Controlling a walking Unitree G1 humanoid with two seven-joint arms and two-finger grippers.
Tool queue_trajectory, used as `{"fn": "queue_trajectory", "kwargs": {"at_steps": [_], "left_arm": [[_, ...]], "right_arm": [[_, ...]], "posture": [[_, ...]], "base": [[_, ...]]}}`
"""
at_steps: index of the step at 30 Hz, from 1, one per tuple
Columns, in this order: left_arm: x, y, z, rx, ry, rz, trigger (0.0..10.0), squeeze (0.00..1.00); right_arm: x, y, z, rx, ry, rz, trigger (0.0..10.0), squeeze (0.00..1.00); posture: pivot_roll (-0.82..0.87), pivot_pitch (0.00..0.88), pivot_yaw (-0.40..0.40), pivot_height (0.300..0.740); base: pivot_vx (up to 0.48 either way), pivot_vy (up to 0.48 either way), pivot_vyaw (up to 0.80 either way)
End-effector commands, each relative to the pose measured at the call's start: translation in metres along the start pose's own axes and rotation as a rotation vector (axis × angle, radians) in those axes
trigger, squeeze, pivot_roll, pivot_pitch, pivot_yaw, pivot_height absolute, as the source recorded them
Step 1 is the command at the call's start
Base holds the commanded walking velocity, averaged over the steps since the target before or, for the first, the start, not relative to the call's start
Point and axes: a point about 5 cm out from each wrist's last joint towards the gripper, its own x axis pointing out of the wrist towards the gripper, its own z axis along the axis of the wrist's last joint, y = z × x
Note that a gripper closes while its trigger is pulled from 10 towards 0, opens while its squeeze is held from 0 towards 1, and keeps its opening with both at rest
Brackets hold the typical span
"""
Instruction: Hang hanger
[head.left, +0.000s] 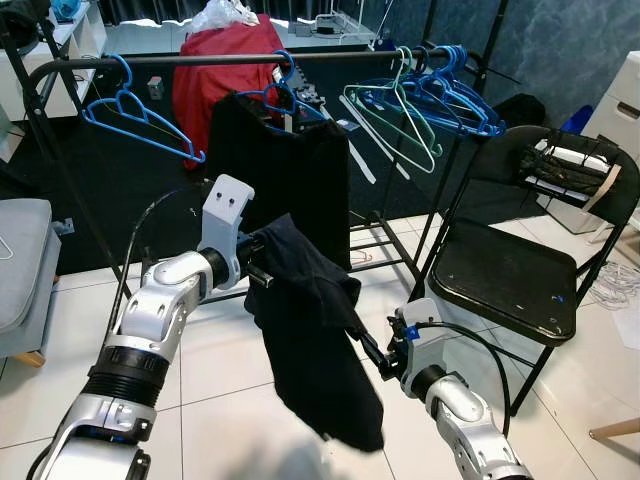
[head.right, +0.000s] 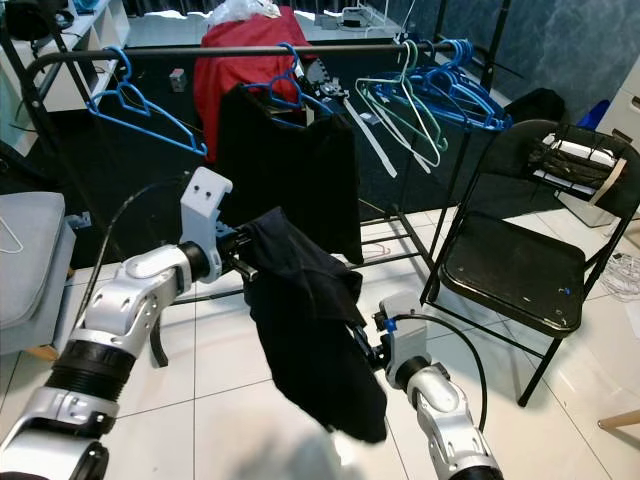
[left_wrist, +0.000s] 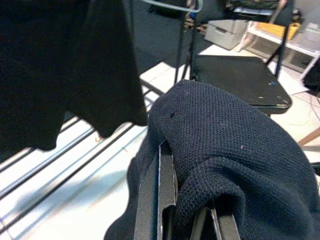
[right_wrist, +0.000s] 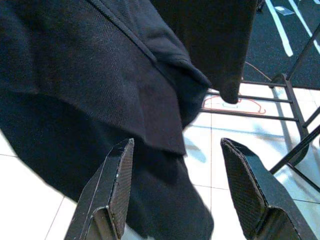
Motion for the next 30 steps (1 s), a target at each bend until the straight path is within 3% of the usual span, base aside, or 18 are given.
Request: {"fn": "queue_trajectory", "kwargs": {"at_steps": [1, 6, 7, 17, 19, 23, 25, 28, 30], "left_arm": [[-0.001, 0.005, 0.003, -0.038, -0.003, 0.035, 0.0, 0.0], [-0.001, 0.005, 0.01, -0.116, 0.001, 0.049, 0.0, 0.0], [0.0, 0.002, 0.013, -0.123, -0.002, 0.034, 0.0, 0.0], [0.0, -0.004, 0.02, -0.126, -0.023, 0.011, 0.0, 0.0], [0.0, -0.001, 0.017, -0.123, 0.001, 0.043, 0.0, 0.0], [-0.002, 0.014, -0.002, -0.201, 0.099, 0.205, 0.0, 0.0], [-0.002, 0.014, -0.002, -0.201, 0.099, 0.205, 0.0, 0.0], [-0.008, 0.035, -0.009, -0.454, 0.048, 0.464, 0.0, 0.0], [-0.008, 0.035, -0.009, -0.454, 0.048, 0.464, 0.0, 0.0]], "right_arm": [[-0.002, 0.002, -0.005, -0.009, 0.01, 0.016, 10.0, 0.0], [-0.002, 0.006, -0.007, -0.016, -0.006, 0.061, 10.0, 0.0], [-0.001, 0.008, -0.006, -0.053, 0.001, 0.085, 10.0, 0.0], [0.002, 0.007, -0.004, -0.078, 0.003, 0.087, 10.0, 0.0], [0.002, 0.005, -0.004, -0.069, 0.006, 0.068, 10.0, 0.0], [0.005, -0.006, -0.003, 0.085, 0.011, -0.082, 10.0, 0.0], [0.005, -0.006, -0.003, 0.085, 0.011, -0.082, 10.0, 0.0], [0.005, -0.018, -0.003, 0.19, 0.009, -0.205, 10.0, 0.0], [0.005, -0.018, -0.003, 0.19, 0.009, -0.205, 10.0, 0.0]], "posture": [[-0.13, 0.095, -0.026, 0.74], [-0.13, 0.095, -0.027, 0.74], [-0.13, 0.095, -0.027, 0.74], [-0.13, 0.093, -0.027, 0.74], [-0.13, 0.094, -0.028, 0.74], [-0.13, 0.096, -0.026, 0.74], [-0.13, 0.096, -0.026, 0.74], [-0.13, 0.096, -0.024, 0.74], [-0.13, 0.096, -0.024, 0.74]], "base": [[0.0, 0.0, 0.0], [0.0, 0.0, 0.0], [0.0, 0.0, 0.0], [0.0, 0.0, 0.0], [0.0, 0.0, 0.0], [0.0, 0.0, 0.0], [0.0, 0.0, 0.0], [0.0, 0.0, 0.0], [0.0, 0.0, 0.0]]}}
